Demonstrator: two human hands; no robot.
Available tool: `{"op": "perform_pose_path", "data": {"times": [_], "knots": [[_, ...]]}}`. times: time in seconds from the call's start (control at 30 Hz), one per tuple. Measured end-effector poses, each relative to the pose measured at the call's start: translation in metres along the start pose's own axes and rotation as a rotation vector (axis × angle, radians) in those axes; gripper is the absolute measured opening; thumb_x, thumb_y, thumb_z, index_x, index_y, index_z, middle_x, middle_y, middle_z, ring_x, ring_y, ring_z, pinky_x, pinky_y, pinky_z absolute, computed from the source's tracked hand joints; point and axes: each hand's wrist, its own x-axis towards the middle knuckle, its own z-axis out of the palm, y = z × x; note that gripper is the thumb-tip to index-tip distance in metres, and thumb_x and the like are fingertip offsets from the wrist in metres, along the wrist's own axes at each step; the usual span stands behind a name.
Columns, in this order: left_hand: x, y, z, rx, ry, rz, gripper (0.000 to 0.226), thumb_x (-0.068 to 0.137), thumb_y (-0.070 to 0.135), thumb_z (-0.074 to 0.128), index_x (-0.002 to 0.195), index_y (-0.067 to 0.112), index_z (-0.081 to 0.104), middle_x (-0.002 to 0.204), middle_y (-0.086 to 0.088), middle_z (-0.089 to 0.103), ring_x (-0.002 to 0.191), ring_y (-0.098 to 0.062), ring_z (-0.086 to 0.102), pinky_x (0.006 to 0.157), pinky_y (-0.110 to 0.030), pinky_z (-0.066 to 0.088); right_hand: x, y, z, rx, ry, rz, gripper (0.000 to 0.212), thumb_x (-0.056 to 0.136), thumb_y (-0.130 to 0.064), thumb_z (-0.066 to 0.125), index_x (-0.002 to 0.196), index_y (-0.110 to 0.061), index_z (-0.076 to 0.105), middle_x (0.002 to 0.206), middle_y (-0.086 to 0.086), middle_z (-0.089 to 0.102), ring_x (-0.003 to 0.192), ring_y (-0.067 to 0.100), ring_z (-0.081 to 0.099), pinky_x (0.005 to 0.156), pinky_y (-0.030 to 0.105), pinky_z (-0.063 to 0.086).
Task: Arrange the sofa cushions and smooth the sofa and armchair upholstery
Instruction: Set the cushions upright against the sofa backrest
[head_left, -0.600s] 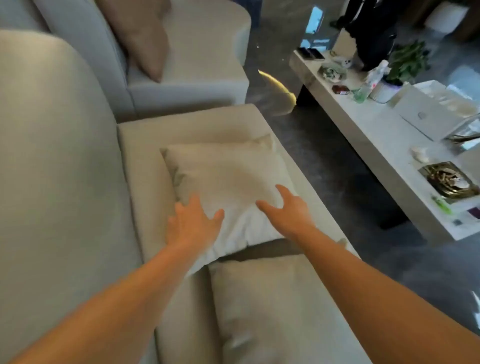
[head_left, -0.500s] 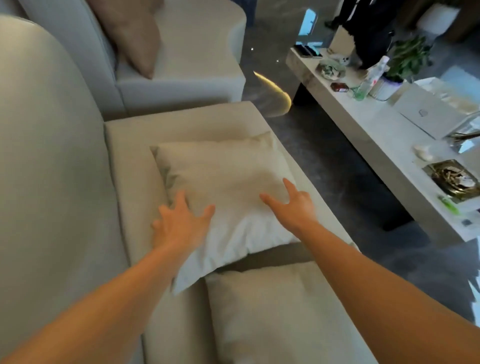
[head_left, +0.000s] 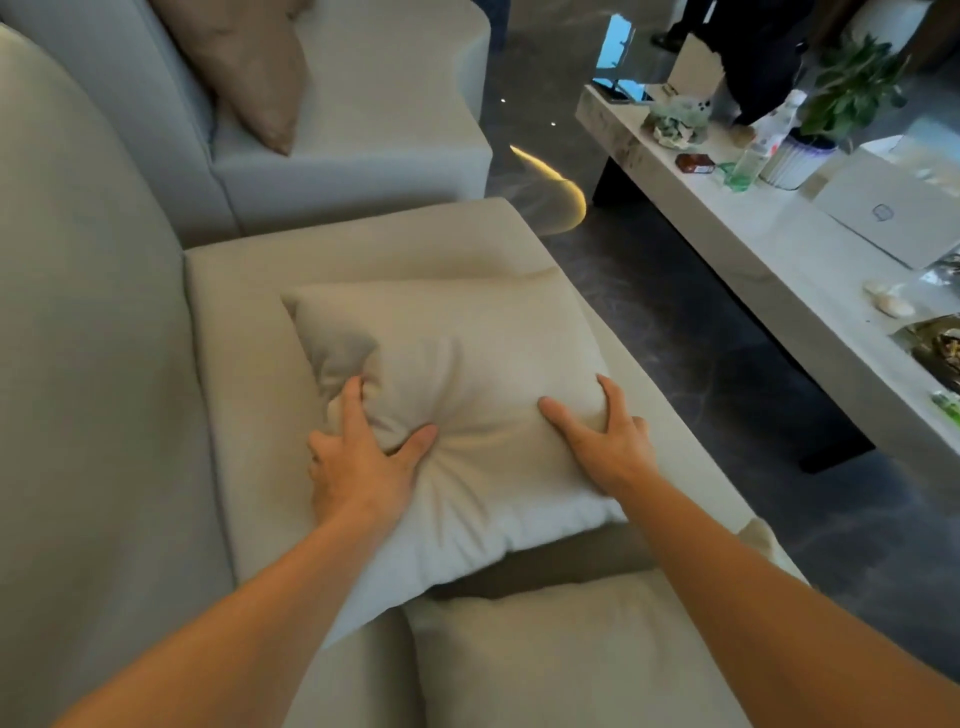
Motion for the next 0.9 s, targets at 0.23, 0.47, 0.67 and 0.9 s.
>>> {"op": "perform_pose_path", "data": {"times": [0.23,0.47,0.67,0.9], "knots": [[0.029,0.077,-0.13,0.297,0.197,0.32,0.069,0.078,0.047,0.069,0.136,0.028,0.038,0.126,-0.015,0.04,0.111,-0.038,0.048,0.091,-0.044,0.042,-0.034,-0.066,0.053,0.454,-0.246,0.07,0.094,0.064,-0.079,0.06,0.144,-0.038,0.035,0.147,0.001,0.044,0.126,0.03,0.045,0.107,0.053,0.035],[0.029,0.078,-0.228,0.812,0.178,0.239,0.088,0.083,0.051,0.061,0.147,0.008,0.018,0.141,-0.024,0.027,0.117,-0.045,0.044,0.09,-0.047,0.043,-0.085,-0.16,0.154,0.577,-0.484,-0.019,0.067,0.084,-0.069,0.049,0.14,-0.032,0.049,0.149,-0.002,0.047,0.134,0.023,0.043,0.115,0.045,0.028],[0.025,0.032,-0.219,0.711,0.159,0.356,0.092,0.081,0.064,0.052,0.151,0.026,0.006,0.128,-0.016,0.029,0.104,-0.039,0.045,0.073,-0.042,0.033,-0.108,-0.15,0.171,0.521,-0.514,0.058,0.072,0.089,-0.072,0.033,0.151,-0.035,0.029,0.158,0.001,0.033,0.141,0.026,0.032,0.117,0.049,0.024],[0.014,0.045,-0.216,0.774,0.145,0.248,0.093,0.081,0.065,0.051,0.151,0.027,0.003,0.135,-0.019,0.022,0.112,-0.04,0.036,0.08,-0.045,0.037,-0.134,-0.134,0.117,0.357,-0.585,0.051,0.048,0.094,-0.062,0.04,0.136,-0.038,0.044,0.143,-0.005,0.041,0.124,0.025,0.044,0.09,0.046,0.042]]}}
